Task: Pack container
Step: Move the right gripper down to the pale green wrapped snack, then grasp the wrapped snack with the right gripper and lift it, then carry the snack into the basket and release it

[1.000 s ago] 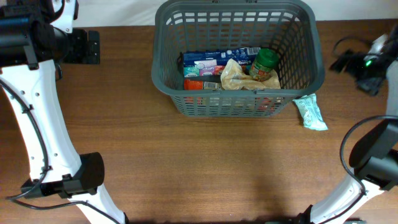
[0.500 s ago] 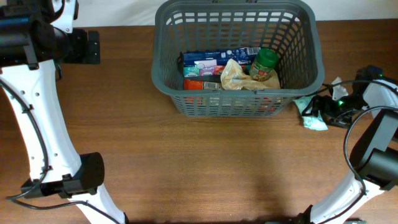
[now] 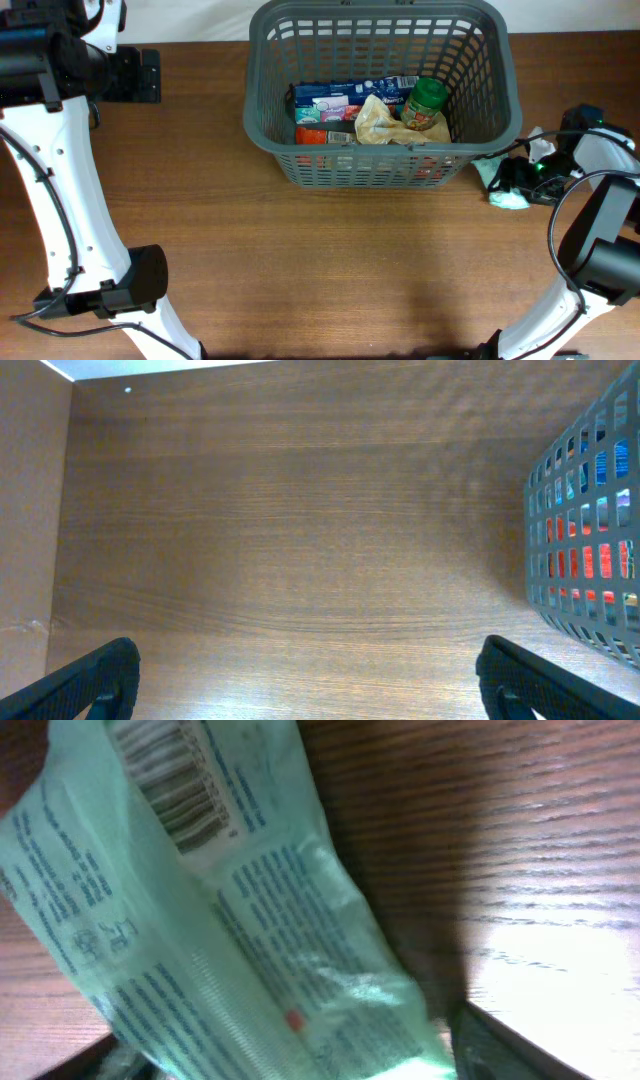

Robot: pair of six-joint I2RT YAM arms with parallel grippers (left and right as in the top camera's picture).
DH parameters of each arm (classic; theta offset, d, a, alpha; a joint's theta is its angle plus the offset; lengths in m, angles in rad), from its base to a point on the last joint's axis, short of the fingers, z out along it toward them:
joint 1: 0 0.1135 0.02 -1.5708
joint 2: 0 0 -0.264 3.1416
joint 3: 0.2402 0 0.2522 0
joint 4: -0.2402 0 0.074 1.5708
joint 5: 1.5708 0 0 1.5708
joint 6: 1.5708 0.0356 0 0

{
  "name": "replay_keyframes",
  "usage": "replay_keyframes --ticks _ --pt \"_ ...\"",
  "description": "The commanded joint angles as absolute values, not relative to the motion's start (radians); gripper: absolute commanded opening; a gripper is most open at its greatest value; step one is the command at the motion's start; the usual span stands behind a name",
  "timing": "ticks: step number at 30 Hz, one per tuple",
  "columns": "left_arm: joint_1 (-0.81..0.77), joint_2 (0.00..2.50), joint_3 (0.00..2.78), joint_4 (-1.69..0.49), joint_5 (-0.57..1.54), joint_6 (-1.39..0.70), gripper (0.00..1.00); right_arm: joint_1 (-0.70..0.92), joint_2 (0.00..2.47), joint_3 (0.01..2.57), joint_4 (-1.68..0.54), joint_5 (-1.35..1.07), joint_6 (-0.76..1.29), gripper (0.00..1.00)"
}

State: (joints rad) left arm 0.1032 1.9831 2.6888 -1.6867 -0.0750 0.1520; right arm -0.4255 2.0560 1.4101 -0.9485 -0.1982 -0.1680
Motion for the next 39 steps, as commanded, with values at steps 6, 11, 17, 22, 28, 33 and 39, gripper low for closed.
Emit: replay_keyframes --ticks 6,11,17,22,28,33,39 --pt "0.106 1.982 2.684 -1.687 -0.065 0.139 0.99 -0.433 2.069 1.345 -0.877 -0.119 -0.032 0.44" --pt "0.106 1.982 2.684 -1.687 -0.065 0.139 0.99 -0.434 2.069 1.372 -0.879 -0.181 0.02 0.34" --pt "0.106 1.982 2.684 -1.687 -0.065 0.139 0.99 -0.443 2.033 1.544 -0.94 -0.392 0.022 0.32" --pt "0.106 1.982 2.684 -1.687 -0.065 0.139 0.99 -0.444 1.965 1.796 -1.024 -0.421 0.088 0.32" --pt "0.106 1.982 2.684 -1.687 -0.065 0.139 0.99 -0.4 1.876 2.147 -1.137 -0.429 0.087 0.32" --pt "0.106 1.982 2.684 -1.687 -0.065 0.139 0.99 -0.305 1.821 2.333 -1.203 -0.438 0.083 0.32" --pt "0.106 1.982 2.684 -1.687 -0.065 0.139 0.99 -0.095 1.805 2.343 -1.267 -0.435 -0.015 0.29"
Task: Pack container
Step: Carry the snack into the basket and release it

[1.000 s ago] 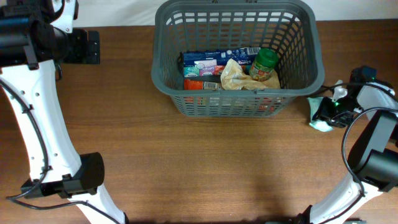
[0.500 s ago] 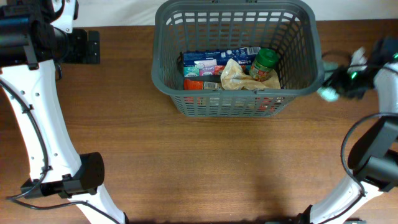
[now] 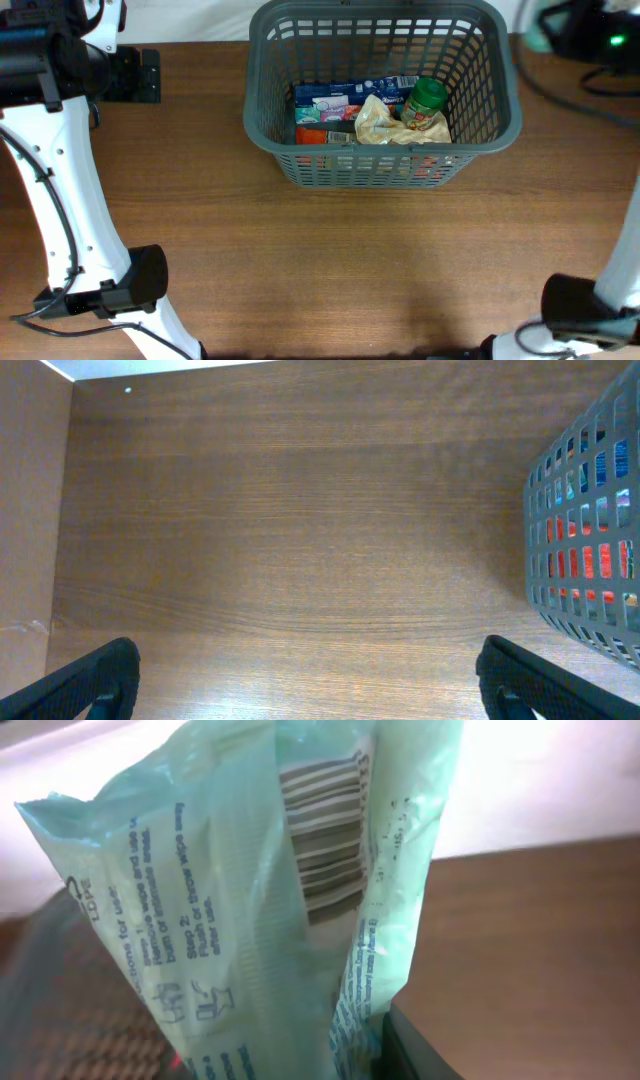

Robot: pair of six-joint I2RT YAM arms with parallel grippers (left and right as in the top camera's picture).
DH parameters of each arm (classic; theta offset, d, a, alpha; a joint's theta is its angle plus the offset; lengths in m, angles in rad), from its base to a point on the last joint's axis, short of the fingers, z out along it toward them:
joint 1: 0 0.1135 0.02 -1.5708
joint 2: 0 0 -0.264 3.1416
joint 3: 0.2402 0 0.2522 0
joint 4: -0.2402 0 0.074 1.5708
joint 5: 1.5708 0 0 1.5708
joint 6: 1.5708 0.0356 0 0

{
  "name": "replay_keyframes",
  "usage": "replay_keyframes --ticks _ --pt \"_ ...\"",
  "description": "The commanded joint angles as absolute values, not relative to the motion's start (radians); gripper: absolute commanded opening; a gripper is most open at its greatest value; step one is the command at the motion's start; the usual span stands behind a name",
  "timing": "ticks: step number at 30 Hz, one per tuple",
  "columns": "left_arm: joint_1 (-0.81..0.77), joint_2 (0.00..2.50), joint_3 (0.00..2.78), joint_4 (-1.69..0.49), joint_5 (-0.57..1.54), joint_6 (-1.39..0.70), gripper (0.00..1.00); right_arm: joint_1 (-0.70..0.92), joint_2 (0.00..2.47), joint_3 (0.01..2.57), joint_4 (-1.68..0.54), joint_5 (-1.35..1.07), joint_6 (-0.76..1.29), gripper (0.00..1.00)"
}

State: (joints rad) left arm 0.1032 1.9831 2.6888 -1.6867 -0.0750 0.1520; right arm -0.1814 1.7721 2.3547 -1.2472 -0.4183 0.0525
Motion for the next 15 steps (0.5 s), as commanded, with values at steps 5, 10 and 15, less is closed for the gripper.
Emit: replay_keyframes --ticks 5,10,15 --pt "0.106 1.982 2.684 -1.687 -0.065 0.139 0.99 0.084 1.85 2.28 -1.287 -0.432 -0.142 0.24" --pt "0.106 1.982 2.684 -1.687 -0.065 0.139 0.99 0.225 1.911 2.161 -1.258 -0.356 -0.154 0.23" --pt "0.106 1.982 2.684 -1.687 -0.065 0.139 0.99 0.31 1.961 2.009 -1.161 -0.262 -0.152 0.24"
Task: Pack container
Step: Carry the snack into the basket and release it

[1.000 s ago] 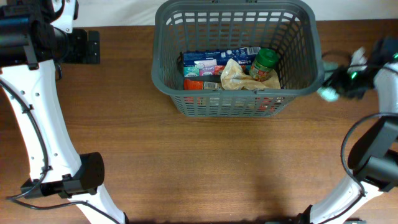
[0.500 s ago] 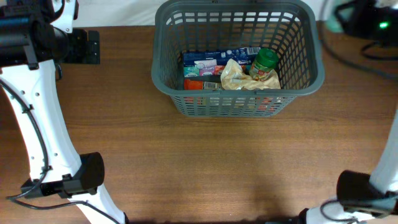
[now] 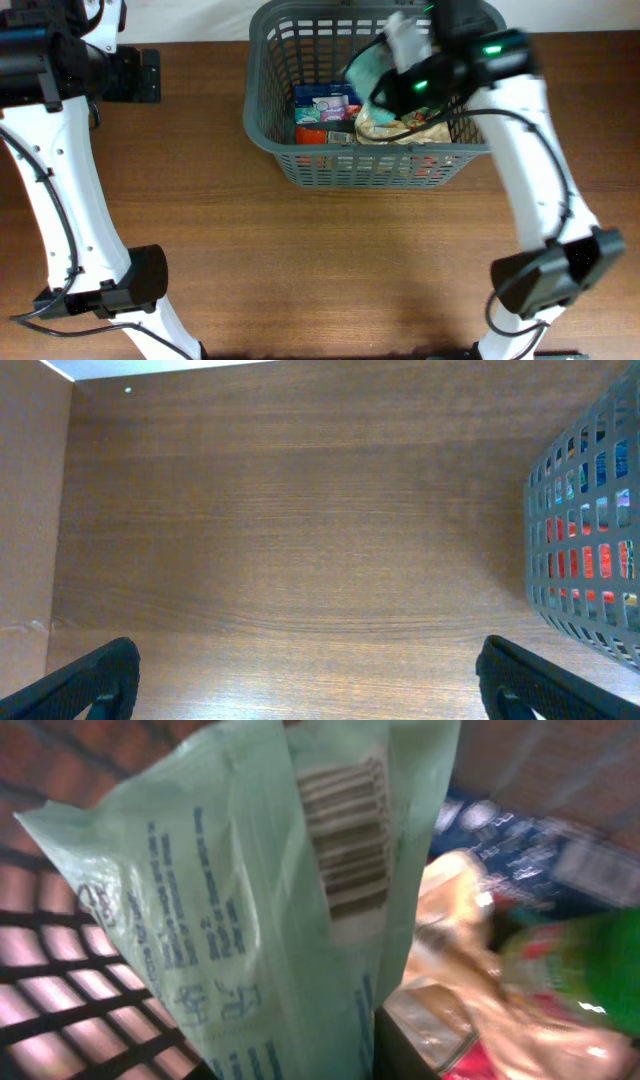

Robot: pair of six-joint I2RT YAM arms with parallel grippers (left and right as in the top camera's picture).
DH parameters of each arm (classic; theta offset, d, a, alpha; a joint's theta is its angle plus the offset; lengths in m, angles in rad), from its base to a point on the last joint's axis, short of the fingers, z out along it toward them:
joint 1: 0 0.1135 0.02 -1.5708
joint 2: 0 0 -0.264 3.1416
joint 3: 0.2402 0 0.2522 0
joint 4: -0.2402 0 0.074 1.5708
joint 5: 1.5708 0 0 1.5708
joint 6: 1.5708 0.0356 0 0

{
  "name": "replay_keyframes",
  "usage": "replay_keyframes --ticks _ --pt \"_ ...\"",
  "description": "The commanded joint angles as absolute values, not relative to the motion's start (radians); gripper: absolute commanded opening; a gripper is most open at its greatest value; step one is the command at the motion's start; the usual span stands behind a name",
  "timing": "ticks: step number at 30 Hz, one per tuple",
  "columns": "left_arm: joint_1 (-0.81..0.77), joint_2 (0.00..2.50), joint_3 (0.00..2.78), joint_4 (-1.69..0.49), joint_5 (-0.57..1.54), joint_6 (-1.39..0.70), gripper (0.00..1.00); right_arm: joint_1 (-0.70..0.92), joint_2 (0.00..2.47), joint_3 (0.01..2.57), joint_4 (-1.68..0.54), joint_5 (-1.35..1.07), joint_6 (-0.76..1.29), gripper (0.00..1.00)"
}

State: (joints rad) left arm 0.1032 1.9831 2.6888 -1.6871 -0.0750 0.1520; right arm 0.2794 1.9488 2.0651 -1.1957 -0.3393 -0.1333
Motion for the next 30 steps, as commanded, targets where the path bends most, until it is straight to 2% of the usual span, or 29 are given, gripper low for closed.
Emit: replay_keyframes --ticks 1,6,9,12,22,30 --pt "0.106 1.982 2.684 -1.687 -0.065 0.139 0.99 0.317 1.969 1.977 -1.129 -0.247 -0.149 0.24" --pt "0.106 1.982 2.684 -1.687 -0.065 0.139 0.99 0.32 1.999 1.865 -1.013 -0.23 -0.119 0.38" --pt "0.106 1.982 2.684 -1.687 -0.065 0.139 0.99 0.321 2.006 1.833 -0.994 -0.232 -0.119 0.58" --pt "0.106 1.982 2.684 -1.687 -0.065 0.139 0.99 0.321 2.003 1.835 -0.994 -0.232 -0.119 0.7" --pt "0.106 1.982 2.684 -1.687 -0.065 0.139 0.99 0.319 1.926 1.942 -1.069 -0.225 -0.12 0.71" --pt "0.106 1.982 2.684 -1.687 -0.065 0.139 0.99 0.27 1.832 2.314 -1.229 -0.086 -0.12 0.74"
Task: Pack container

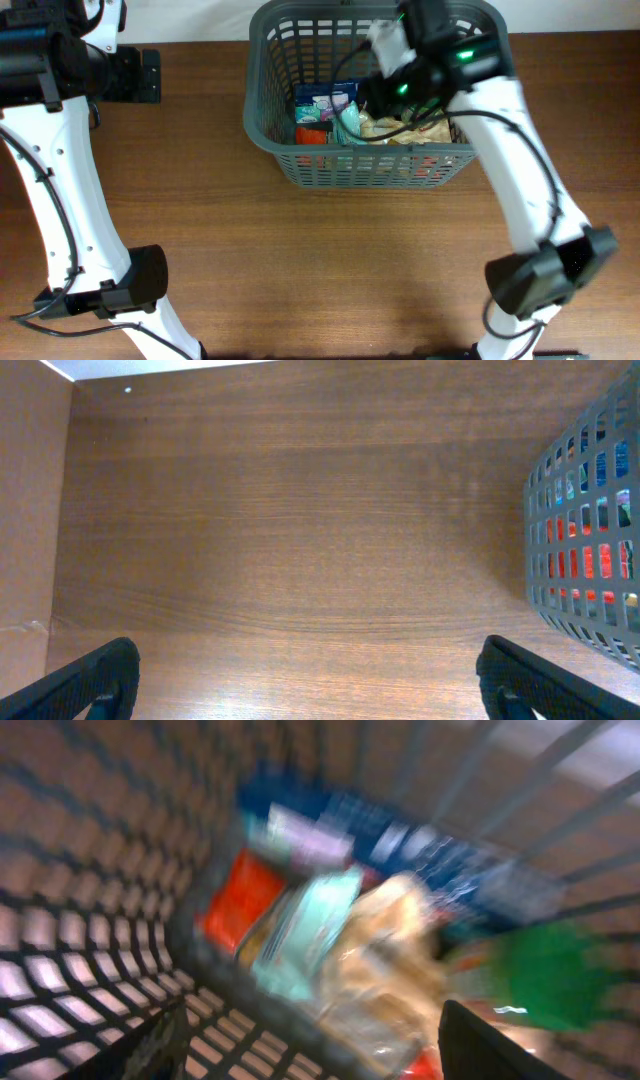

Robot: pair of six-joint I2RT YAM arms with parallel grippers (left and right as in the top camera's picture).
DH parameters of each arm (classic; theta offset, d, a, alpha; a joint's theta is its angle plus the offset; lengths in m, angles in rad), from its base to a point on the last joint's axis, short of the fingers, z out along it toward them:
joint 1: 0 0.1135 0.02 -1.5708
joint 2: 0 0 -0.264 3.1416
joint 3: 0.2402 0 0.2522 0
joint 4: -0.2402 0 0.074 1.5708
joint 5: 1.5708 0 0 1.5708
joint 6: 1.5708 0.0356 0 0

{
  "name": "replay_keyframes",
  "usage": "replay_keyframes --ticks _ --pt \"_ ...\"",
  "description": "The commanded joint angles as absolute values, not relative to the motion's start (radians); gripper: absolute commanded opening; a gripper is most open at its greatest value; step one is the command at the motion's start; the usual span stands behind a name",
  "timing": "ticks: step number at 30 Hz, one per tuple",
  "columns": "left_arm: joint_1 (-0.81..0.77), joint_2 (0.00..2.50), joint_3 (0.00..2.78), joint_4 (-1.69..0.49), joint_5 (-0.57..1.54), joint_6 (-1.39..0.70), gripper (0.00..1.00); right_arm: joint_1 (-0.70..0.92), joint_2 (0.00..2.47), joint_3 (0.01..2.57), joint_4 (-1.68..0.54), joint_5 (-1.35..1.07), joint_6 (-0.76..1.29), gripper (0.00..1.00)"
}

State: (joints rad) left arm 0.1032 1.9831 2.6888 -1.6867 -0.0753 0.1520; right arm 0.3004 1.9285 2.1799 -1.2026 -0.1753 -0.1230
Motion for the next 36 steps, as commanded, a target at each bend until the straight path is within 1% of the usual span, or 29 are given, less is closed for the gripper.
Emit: replay_keyframes --ticks 1,3,6,9,12,15,16,18,22,26,29,32,36 --pt "0.106 1.982 2.684 -1.687 -0.065 0.139 0.99 0.256 1.824 2.363 -1.251 -0.054 -0.119 0.75" --pt "0.106 1.982 2.684 -1.687 -0.065 0.139 0.99 0.219 1.808 2.444 -1.288 0.004 -0.119 0.77" --pt "0.106 1.982 2.684 -1.687 -0.065 0.139 0.99 0.138 1.779 2.508 -1.314 0.035 -0.119 0.78" --pt "0.106 1.982 2.684 -1.687 -0.065 0.139 0.99 0.019 1.743 2.511 -1.317 0.035 -0.091 0.79" --pt "0.106 1.982 2.684 -1.687 -0.065 0.139 0.99 -0.134 1.719 2.511 -1.335 0.03 -0.036 0.8" --pt "0.106 1.982 2.684 -1.687 -0.065 0.139 0.99 -0.275 1.708 2.511 -1.348 -0.012 0.055 0.88" --pt "0.106 1.982 2.684 -1.687 -0.065 0.139 0.99 -0.311 1.708 2.511 -1.351 -0.03 0.083 0.99" --pt "0.106 1.982 2.684 -1.687 -0.065 0.139 0.99 -0.39 1.708 2.51 -1.357 -0.083 0.156 0.99" --pt "0.106 1.982 2.684 -1.687 -0.065 0.139 0.99 -0.457 1.708 2.51 -1.359 -0.101 0.178 0.99" --pt "0.106 1.982 2.684 -1.687 -0.065 0.139 0.99 -0.472 1.708 2.51 -1.359 -0.103 0.178 0.99" --pt "0.106 1.982 2.684 -1.687 -0.065 0.139 0.99 -0.473 1.698 2.511 -1.352 -0.15 0.162 0.99" --pt "0.106 1.982 2.684 -1.687 -0.065 0.139 0.99 -0.472 1.643 2.511 -1.36 -0.181 0.066 0.99" --pt "0.106 1.982 2.684 -1.687 -0.065 0.139 0.99 -0.472 1.531 2.51 -1.38 -0.181 0.048 0.99"
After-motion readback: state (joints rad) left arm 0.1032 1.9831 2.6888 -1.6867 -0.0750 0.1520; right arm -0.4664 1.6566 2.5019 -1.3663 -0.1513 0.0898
